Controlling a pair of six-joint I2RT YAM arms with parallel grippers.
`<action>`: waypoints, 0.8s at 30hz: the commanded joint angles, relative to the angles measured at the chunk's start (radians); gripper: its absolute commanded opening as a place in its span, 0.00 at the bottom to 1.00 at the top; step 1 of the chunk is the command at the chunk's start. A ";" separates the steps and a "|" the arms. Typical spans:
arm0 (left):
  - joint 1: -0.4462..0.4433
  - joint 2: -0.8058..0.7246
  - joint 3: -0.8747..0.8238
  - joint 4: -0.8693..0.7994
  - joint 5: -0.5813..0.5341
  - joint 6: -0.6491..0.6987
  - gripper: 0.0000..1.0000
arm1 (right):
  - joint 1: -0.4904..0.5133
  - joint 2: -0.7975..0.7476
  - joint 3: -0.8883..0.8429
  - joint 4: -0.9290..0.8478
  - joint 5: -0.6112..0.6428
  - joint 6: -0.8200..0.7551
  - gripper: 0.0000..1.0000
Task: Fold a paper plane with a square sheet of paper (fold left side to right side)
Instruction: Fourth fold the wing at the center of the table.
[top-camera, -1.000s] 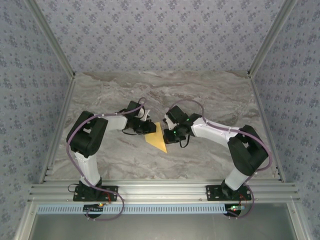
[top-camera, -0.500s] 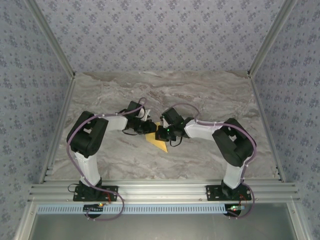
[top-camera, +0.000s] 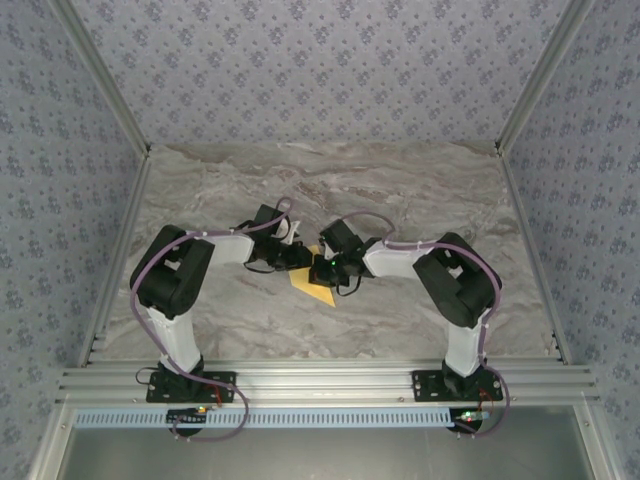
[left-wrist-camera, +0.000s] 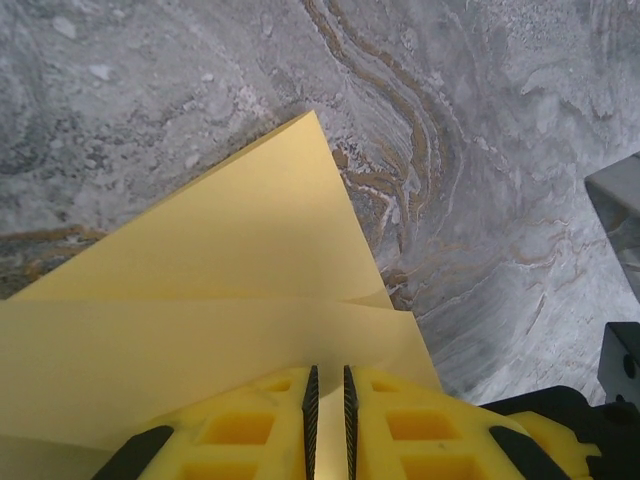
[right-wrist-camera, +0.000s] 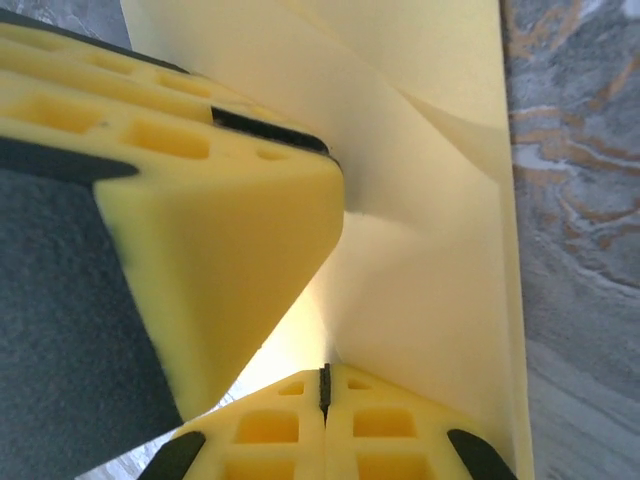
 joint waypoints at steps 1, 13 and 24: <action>-0.005 -0.004 -0.014 -0.045 -0.030 0.006 0.17 | 0.014 0.020 0.012 -0.093 0.025 -0.005 0.00; 0.003 0.011 -0.017 -0.050 -0.047 0.010 0.17 | 0.017 -0.074 -0.133 -0.115 0.016 0.018 0.00; 0.017 0.004 -0.032 -0.048 -0.052 0.012 0.17 | 0.018 -0.185 -0.279 -0.149 -0.005 0.020 0.00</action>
